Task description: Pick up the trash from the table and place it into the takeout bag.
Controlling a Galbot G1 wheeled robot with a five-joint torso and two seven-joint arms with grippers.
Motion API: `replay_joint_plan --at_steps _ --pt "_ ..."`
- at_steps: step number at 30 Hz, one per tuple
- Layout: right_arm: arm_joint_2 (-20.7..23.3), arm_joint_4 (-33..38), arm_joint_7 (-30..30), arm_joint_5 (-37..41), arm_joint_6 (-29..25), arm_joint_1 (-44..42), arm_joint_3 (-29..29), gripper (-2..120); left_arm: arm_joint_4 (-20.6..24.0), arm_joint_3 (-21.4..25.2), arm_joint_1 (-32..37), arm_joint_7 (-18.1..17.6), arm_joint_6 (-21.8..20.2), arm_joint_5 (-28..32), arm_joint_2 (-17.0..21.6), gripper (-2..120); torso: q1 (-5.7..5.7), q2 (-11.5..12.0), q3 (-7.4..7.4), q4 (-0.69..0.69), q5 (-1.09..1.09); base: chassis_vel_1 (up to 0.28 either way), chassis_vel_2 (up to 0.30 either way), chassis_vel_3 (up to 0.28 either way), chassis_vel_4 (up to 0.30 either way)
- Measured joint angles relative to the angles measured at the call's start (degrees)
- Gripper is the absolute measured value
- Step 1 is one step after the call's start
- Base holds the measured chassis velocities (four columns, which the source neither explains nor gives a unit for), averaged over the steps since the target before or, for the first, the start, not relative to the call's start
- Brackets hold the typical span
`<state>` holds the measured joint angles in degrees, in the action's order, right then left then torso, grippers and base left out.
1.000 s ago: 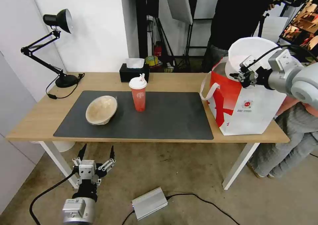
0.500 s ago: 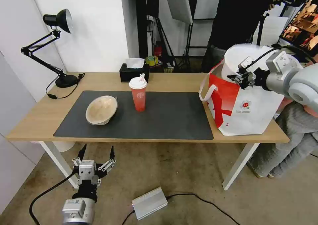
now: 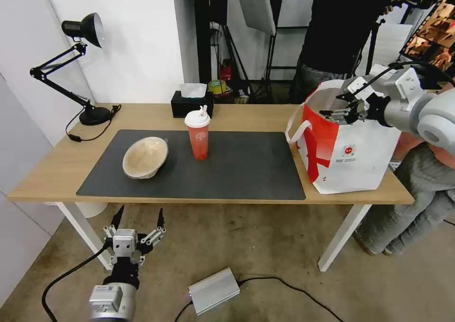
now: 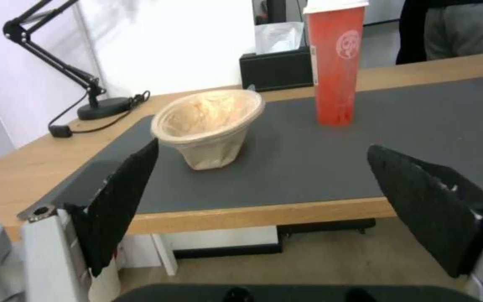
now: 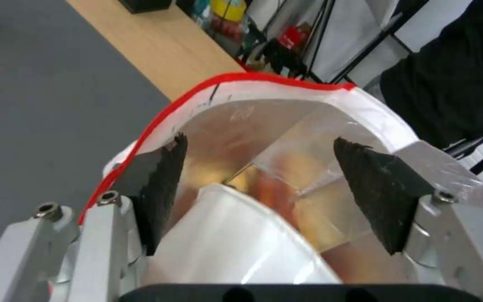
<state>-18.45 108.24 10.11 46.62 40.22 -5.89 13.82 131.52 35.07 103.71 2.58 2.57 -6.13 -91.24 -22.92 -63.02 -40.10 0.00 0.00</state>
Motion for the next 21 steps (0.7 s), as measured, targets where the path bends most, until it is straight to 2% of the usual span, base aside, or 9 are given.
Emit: replay_joint_plan --at_steps 8,13,17,20,21 --pt "0.6 1.6 -0.9 1.7 0.1 -0.1 -1.3 71 0.4 0.0 0.3 0.0 0.0 0.0 0.0 100 0.00 0.0 0.00 0.00 0.00 0.000 0.000 0.000 0.000" --pt "0.2 4.5 -5.7 7.9 0.1 0.2 -3.1 72 0.5 0.0 0.4 0.0 0.0 0.0 0.0 100 0.00 0.0 0.00 0.00 0.00 0.000 0.000 0.000 0.000" --pt "-0.6 6.4 -9.0 11.8 0.1 0.3 -4.5 76 0.7 0.0 0.6 0.0 0.0 -0.1 0.0 100 0.00 0.0 0.00 0.00 0.00 0.000 0.000 0.000 0.000" --pt "-1.6 8.1 -11.6 14.4 -0.1 0.4 -5.7 86 0.9 0.0 0.7 0.0 0.0 -0.1 0.0 100 0.00 0.0 0.00 0.00 0.00 0.000 0.000 0.000 0.000" --pt "-1.6 8.1 -11.6 14.4 -0.1 0.4 -5.7 86 0.9 0.0 0.7 0.0 0.0 -0.1 0.0 100 0.00 0.0 0.00 0.00 0.00 0.000 0.000 0.000 0.000"
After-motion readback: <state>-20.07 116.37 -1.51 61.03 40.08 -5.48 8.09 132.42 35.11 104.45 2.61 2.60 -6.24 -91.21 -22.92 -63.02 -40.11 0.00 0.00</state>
